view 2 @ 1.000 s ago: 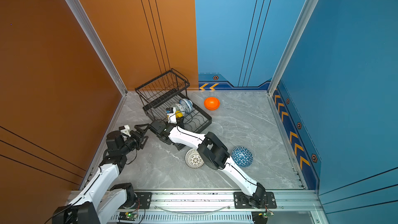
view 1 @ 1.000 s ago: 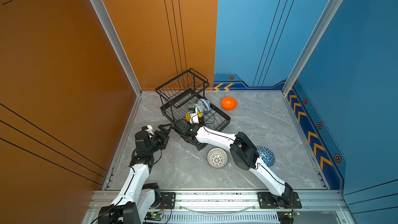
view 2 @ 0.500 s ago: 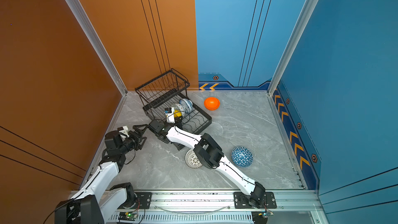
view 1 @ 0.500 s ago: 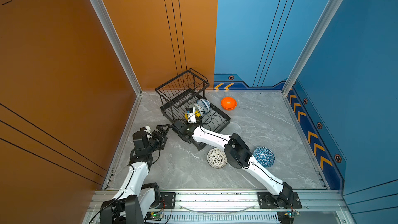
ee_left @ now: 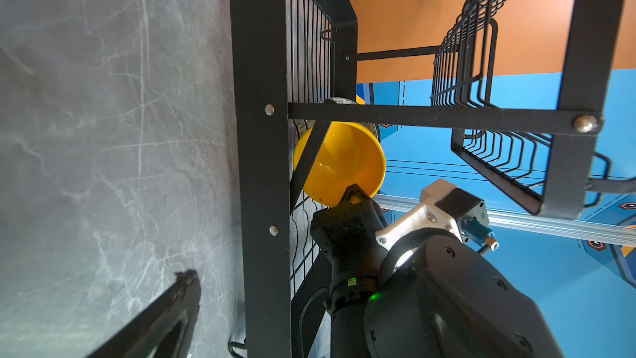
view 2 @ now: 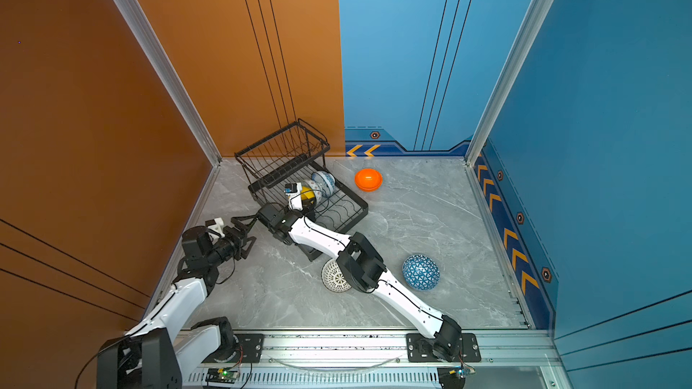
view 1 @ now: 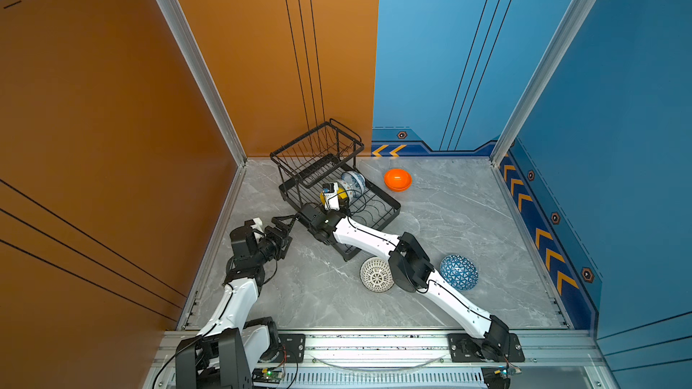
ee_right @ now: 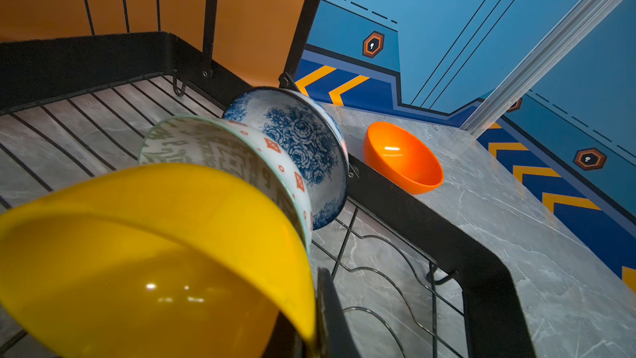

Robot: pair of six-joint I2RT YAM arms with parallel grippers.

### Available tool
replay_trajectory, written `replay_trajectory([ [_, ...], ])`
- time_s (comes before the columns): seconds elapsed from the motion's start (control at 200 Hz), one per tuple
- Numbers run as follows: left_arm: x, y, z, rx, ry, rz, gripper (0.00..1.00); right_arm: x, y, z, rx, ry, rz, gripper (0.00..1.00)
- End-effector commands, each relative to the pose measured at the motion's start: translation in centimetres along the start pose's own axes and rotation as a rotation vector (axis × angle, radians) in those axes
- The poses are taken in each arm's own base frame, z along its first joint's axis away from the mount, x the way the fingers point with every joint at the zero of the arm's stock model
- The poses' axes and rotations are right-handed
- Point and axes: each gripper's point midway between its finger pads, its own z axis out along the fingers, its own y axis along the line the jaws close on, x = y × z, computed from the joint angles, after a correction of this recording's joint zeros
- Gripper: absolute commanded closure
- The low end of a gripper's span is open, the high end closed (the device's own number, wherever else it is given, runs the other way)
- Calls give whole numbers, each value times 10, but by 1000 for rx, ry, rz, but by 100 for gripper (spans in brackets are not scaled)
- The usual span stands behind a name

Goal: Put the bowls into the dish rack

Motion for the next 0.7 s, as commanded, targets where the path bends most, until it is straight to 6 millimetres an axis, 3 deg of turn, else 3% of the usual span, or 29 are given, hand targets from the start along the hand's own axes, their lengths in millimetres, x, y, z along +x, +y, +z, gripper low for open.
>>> replay_trajectory([
  [0.0,0,-4,1,44,18,7,2,-4,-4,1,10,3,-24,100],
  [0.085,-2,-2,3,50,22,-5,2,-2,1,-2,-6,10,-28,100],
  [0.29,-8,-4,3,78,27,-15,2,24,6,2,-26,77,-36,100],
  [0.696,-4,-1,6,93,57,-38,2,33,7,0,-7,73,9,100],
])
